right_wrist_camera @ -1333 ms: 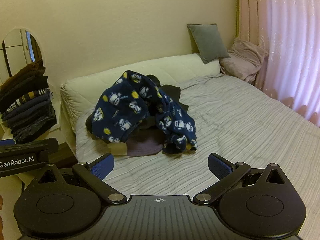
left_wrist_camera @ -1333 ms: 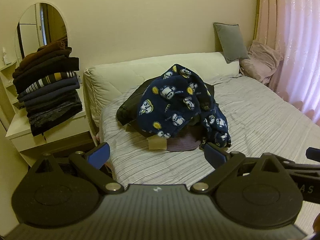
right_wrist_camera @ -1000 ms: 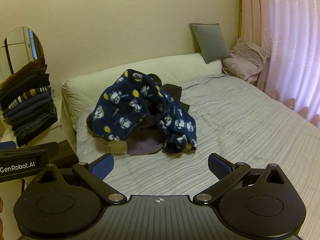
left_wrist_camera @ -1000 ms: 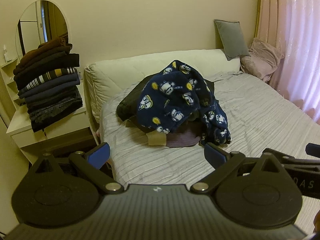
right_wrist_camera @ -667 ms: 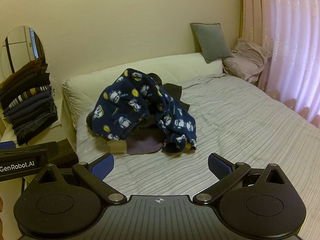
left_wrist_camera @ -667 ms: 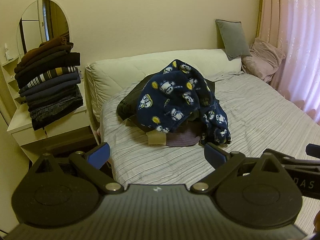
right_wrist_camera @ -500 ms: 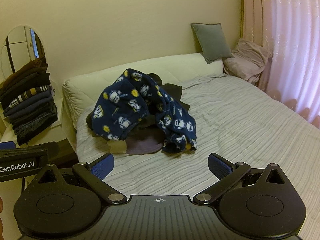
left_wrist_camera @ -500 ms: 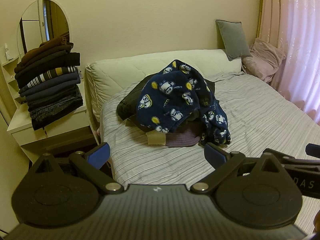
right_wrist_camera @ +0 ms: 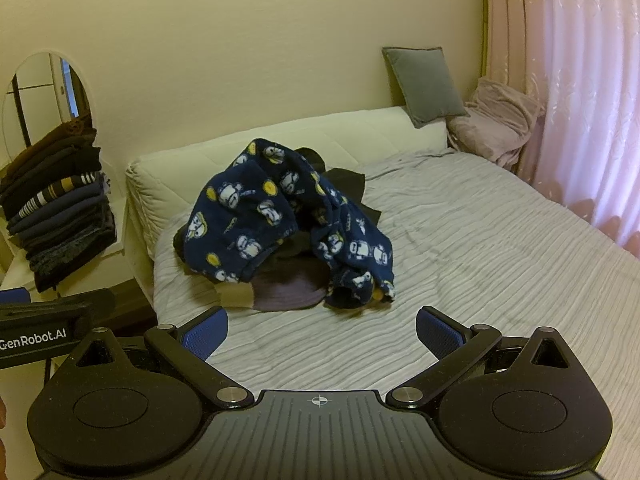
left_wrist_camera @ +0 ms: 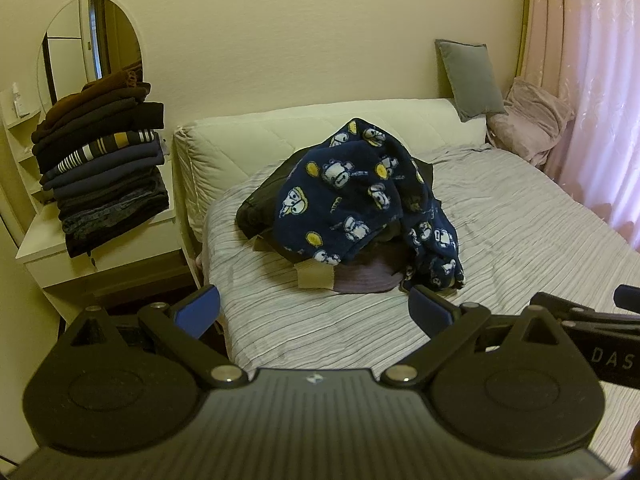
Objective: Fold clothes
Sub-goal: 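Move both grippers toward the clothes heap on the bed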
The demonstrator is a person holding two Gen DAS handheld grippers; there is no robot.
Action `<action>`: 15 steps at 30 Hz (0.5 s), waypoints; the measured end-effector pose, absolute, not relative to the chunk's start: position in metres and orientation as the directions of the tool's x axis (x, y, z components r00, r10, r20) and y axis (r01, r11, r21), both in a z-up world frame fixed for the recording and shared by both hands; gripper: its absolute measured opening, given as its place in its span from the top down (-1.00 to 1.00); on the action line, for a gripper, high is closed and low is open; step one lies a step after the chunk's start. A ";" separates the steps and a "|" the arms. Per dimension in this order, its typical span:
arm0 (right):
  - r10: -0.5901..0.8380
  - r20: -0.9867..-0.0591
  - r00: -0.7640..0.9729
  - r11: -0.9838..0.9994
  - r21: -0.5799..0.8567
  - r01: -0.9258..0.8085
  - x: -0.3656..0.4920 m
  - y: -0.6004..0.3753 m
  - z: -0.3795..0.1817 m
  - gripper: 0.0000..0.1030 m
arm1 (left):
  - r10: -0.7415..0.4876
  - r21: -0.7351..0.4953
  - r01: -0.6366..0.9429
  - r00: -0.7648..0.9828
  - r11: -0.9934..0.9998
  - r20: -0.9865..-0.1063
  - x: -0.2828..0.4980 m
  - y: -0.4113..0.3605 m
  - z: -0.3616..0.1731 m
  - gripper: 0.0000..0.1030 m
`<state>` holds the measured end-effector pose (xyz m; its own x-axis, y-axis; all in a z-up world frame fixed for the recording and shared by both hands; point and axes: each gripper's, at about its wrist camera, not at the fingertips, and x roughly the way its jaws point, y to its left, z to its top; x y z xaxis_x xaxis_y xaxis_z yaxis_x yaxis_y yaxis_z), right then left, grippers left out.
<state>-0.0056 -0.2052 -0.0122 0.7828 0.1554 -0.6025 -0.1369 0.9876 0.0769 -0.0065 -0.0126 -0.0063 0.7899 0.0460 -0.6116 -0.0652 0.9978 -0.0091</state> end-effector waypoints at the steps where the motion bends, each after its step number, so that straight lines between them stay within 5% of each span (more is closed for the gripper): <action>1: 0.158 -0.602 0.783 0.987 0.079 -0.138 -0.006 -0.205 -0.012 -1.00 | 0.047 -0.009 -0.066 0.791 0.998 -0.610 -0.007 -0.012 -0.006 -0.93; 15: 0.172 -0.598 0.783 0.985 0.090 -0.148 -0.001 -0.203 -0.009 -1.00 | 0.060 -0.001 -0.076 0.791 0.997 -0.609 -0.007 -0.010 -0.004 -0.93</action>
